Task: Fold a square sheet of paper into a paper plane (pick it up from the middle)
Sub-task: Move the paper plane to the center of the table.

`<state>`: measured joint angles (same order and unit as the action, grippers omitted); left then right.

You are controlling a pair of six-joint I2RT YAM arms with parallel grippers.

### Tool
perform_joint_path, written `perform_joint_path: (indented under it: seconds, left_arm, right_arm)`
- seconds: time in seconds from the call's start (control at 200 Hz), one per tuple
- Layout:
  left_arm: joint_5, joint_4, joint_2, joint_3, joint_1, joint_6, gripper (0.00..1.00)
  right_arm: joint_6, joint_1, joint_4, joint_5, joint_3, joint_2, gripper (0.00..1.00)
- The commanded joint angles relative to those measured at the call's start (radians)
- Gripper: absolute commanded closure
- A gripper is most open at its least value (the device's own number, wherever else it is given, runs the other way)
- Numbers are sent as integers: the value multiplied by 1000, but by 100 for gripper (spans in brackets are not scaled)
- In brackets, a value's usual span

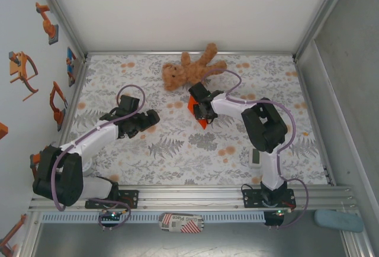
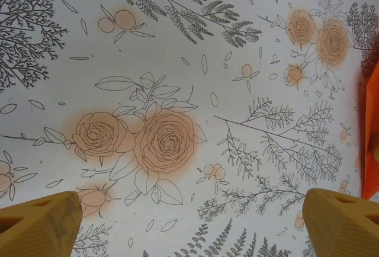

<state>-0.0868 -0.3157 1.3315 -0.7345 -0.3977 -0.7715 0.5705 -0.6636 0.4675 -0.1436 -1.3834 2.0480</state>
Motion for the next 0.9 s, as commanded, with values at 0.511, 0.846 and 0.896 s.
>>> perform_joint_path:
  seconds: [0.511,0.846,0.896]
  left_arm:
    - [-14,-17,16,-13,5,23,4]
    - [-1,-34,-7,-30,5,27,4]
    - [3,-42,-10,-35,6,29,4]
  right_arm:
    - [91,2,16,-3,35,77,66]
    - [61,9,38,-25,2,5,65]
    - [58,9,46,-33,-8,-15,65]
